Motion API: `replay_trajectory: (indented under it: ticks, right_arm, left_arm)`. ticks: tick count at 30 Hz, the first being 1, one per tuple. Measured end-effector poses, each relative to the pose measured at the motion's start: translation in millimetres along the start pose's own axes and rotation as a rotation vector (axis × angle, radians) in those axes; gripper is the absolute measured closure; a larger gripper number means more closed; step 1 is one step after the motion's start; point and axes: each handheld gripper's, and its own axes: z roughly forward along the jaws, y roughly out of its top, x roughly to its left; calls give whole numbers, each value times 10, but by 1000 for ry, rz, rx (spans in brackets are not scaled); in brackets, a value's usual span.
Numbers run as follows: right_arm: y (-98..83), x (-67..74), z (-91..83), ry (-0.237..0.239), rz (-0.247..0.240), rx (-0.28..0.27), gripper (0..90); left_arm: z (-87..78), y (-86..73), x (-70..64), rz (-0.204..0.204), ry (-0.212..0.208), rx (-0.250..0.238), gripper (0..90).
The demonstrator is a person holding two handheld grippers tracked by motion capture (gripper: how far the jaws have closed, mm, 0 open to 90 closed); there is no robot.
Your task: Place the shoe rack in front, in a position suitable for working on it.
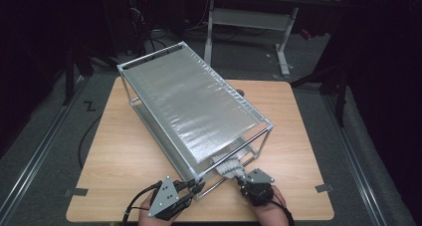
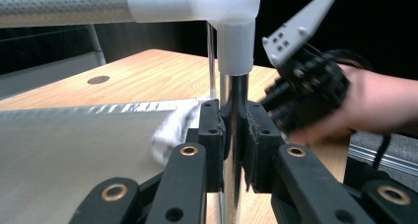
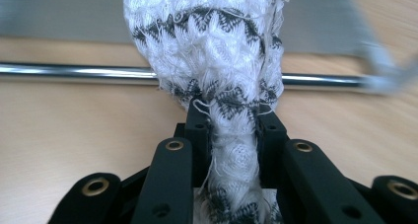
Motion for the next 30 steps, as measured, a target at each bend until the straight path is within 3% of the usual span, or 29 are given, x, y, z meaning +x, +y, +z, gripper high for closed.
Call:
replay_trajectory:
  ticks: [7,10,13,20,30]
  right_arm:
    - [-30,-416,37,-100,106,9,743]
    - [-52,-507,19,-132,132,4,743]
    - [-70,-533,29,-129,131,4,744]
    - [-44,-335,37,-75,73,4,745]
    - [29,254,-6,92,-55,-17,745]
  left_arm:
    - [-20,0,-3,6,-3,3,799]
    - [-22,-3,-2,3,-4,1,800]
    - [-19,-3,-2,2,-5,1,800]
    - [-16,-6,-2,-4,-7,-2,800]
    - [-10,-10,2,-12,-11,-5,801]
